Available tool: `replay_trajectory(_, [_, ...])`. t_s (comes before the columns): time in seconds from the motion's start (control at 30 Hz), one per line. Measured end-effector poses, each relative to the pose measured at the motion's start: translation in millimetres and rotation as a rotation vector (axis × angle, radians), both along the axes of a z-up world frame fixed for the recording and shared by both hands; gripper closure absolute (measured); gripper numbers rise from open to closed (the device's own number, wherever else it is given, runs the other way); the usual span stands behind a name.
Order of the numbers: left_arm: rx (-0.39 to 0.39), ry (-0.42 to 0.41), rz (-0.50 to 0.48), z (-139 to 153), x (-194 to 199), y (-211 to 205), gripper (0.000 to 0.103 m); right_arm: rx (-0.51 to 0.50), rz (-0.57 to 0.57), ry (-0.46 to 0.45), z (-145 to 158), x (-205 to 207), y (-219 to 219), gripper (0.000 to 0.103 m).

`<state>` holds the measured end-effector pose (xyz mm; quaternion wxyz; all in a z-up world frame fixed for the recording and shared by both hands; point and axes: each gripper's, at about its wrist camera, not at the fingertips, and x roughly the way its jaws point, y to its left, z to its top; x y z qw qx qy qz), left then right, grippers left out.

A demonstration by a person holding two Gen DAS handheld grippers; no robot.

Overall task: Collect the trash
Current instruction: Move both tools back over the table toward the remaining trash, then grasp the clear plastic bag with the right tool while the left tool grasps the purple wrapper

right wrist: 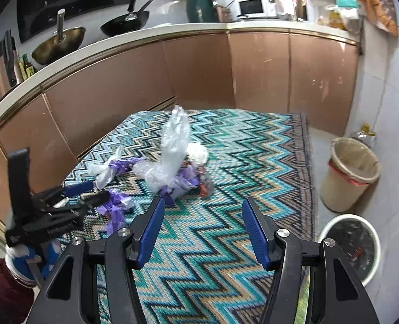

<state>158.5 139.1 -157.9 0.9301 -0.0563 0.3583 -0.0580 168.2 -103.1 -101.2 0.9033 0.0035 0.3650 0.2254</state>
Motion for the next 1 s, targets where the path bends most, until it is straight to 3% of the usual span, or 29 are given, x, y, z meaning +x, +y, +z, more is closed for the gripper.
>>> replay_trajectory(0.2, [-0.024, 0.038, -0.026, -16, 12, -1, 0.043, 0.037, 0.093, 0.026, -8, 33, 38, 0.044])
replay_trajectory(0.37, [-0.058, 0.072, -0.019, -29, 18, 6, 0.057, 0.043, 0.137, 0.079, -27, 59, 62, 0.045])
replay_trajectory(0.57, [-0.097, 0.071, -0.016, -31, 18, 11, 0.065, 0.069, 0.155, 0.128, -45, 79, 75, 0.062])
replay_trajectory(0.7, [-0.082, 0.051, -0.012, -25, 12, 11, 0.079, 0.075, 0.157, 0.138, -48, 85, 79, 0.095])
replay_trajectory(0.83, [-0.083, 0.027, 0.002, -13, 5, 15, 0.083, 0.091, 0.184, 0.112, -40, 81, 83, 0.099])
replay_trajectory(1.0, [-0.071, -0.019, 0.035, 11, -11, 23, 0.084, 0.130, 0.220, 0.036, -8, 61, 84, 0.100])
